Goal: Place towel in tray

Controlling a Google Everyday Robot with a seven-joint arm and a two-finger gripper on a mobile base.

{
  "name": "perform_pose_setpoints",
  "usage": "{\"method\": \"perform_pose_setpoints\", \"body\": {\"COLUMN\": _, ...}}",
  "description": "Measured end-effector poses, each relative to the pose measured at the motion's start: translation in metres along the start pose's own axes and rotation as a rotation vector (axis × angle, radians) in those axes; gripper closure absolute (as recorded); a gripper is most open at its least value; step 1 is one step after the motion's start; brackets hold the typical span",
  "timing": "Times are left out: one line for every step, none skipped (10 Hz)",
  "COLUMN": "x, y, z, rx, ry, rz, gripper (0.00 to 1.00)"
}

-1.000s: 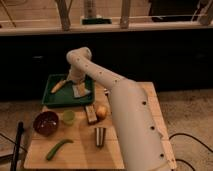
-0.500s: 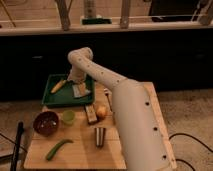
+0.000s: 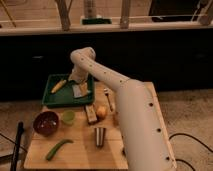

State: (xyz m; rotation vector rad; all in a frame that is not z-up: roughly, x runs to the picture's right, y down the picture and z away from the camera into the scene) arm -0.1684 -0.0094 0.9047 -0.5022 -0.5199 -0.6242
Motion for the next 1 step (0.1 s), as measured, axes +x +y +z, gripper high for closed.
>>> {"method": "perform_pose_setpoints", "body": {"x": 0.0011, "y": 0.0009, "z": -0.0013, "rx": 0.002, "ry": -0.003, "rz": 0.000, "gripper": 0.20}}
